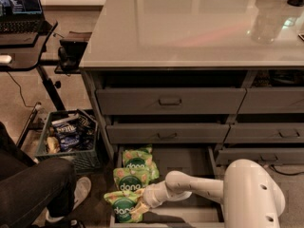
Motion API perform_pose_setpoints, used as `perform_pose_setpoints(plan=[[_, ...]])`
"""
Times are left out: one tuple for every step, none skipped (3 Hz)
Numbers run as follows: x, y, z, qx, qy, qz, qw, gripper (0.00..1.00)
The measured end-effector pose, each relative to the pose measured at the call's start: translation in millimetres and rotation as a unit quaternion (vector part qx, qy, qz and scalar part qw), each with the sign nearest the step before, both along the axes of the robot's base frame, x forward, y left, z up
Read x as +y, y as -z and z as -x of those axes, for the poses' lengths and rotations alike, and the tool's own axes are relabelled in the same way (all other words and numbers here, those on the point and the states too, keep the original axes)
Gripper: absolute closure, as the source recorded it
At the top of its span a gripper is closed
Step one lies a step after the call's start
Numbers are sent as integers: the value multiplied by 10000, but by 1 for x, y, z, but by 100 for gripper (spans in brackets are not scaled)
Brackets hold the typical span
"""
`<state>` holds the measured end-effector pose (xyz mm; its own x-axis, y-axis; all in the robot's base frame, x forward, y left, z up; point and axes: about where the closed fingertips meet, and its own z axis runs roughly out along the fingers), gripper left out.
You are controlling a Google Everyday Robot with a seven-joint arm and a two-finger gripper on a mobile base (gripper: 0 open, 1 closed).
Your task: Pick green rice chip bag from bottom drawer and place on counter
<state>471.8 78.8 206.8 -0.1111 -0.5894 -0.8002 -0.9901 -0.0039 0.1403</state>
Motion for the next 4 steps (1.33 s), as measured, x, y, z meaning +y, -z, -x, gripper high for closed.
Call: perform_pose_setpoints(plan=[[0,0,0,3,-2,-6,10000,99],[1,0,2,35,-24,-83,10000,100],[1,-2,2,34,-24,-84,10000,100],[-10,-37,1,-239,-45,-234,9994,100]])
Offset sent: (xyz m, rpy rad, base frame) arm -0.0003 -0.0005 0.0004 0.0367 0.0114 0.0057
